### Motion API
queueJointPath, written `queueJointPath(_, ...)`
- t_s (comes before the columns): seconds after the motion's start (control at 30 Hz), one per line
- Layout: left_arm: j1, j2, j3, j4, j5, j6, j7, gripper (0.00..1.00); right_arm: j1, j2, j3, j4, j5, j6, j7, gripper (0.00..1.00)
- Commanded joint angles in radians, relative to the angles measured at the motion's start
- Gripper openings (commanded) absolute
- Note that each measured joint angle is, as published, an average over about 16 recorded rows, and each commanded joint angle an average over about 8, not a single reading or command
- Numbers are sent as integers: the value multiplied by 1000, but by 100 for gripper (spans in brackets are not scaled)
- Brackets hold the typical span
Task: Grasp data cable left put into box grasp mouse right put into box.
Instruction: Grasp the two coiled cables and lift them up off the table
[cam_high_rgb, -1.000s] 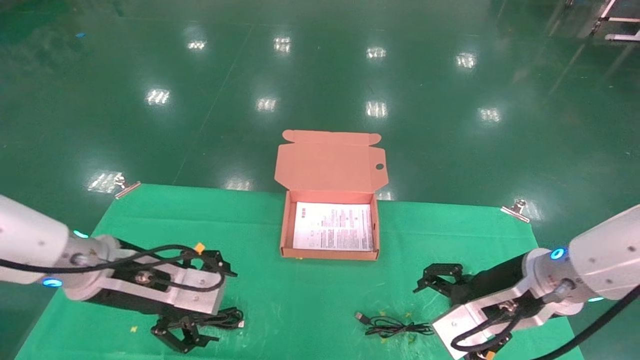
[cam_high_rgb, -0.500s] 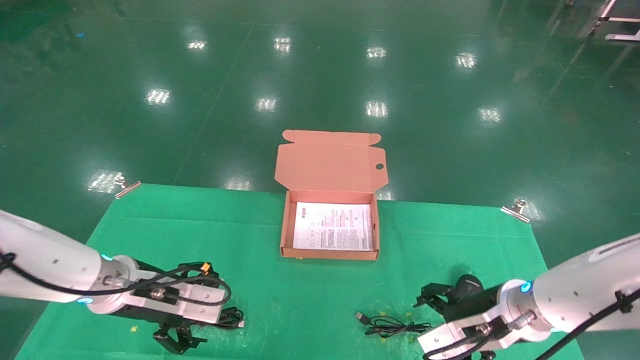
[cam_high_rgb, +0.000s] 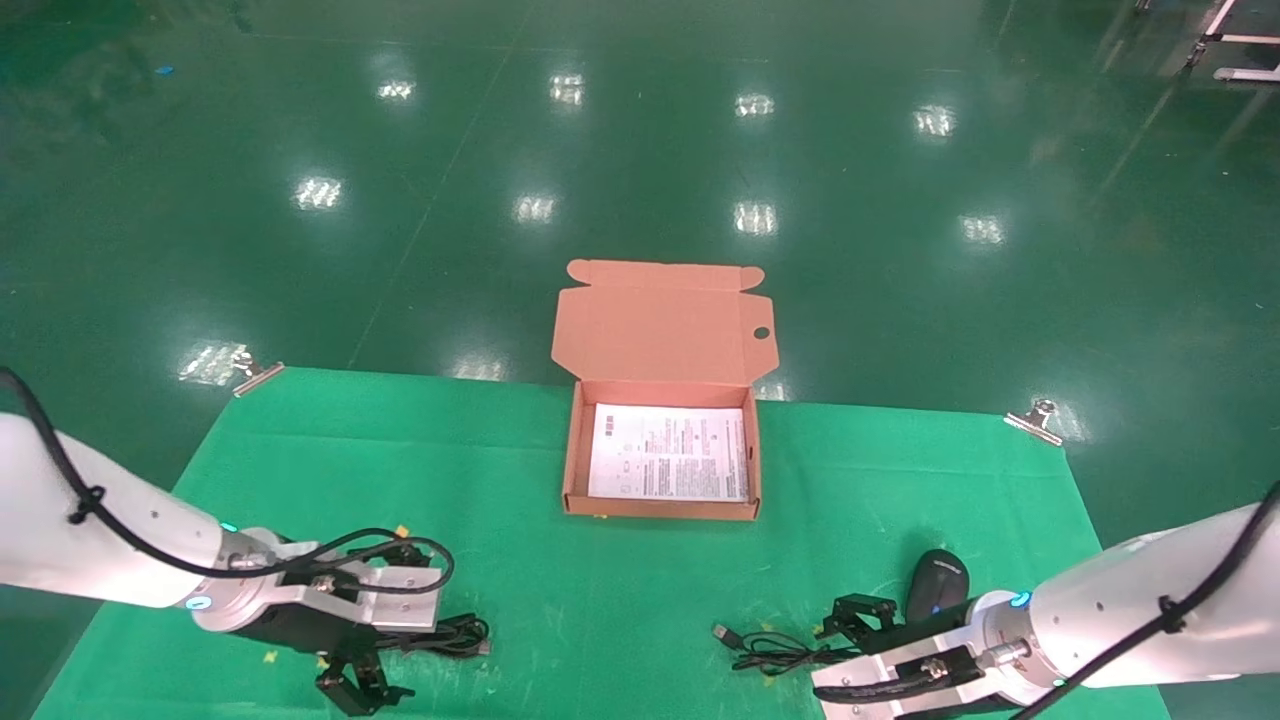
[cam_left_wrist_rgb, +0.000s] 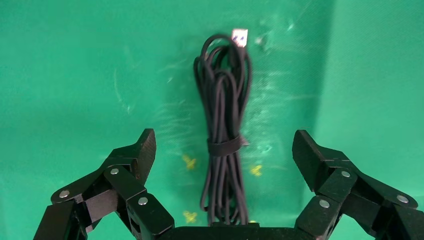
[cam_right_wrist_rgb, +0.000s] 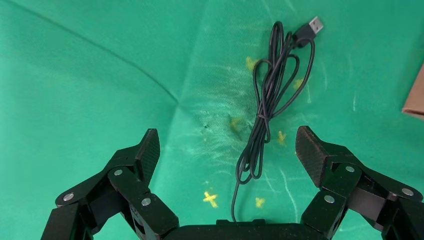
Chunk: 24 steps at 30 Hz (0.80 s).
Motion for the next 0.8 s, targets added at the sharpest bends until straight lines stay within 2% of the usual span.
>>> queueJointPath(0.03,1,16,7,39,16,-24,27,100,0,-16,-2,-40,-5,15,-18,100)
queueJointPath(0.3,4,45,15,116,48,-87,60,100,-8,-69,-12,-139,-40,95,-76,100)
queueJointPath(0.33,4,47,15,123,48,-91,61,89,-10,-75,-13,-148,-44,105,-80,99)
queueJointPath(0.57,13,53,13,160,44,-107,66,1,-23,-100,-15,-195,-52,151,-110,13)
queueJointPath(0.6,15,54,12,163,43,-108,67,0,-24,-101,-15,-199,-51,154,-113,1)
queueJointPath(0.8,19,56,10,171,38,-108,66,0,-26,-104,-14,-206,-50,160,-117,0)
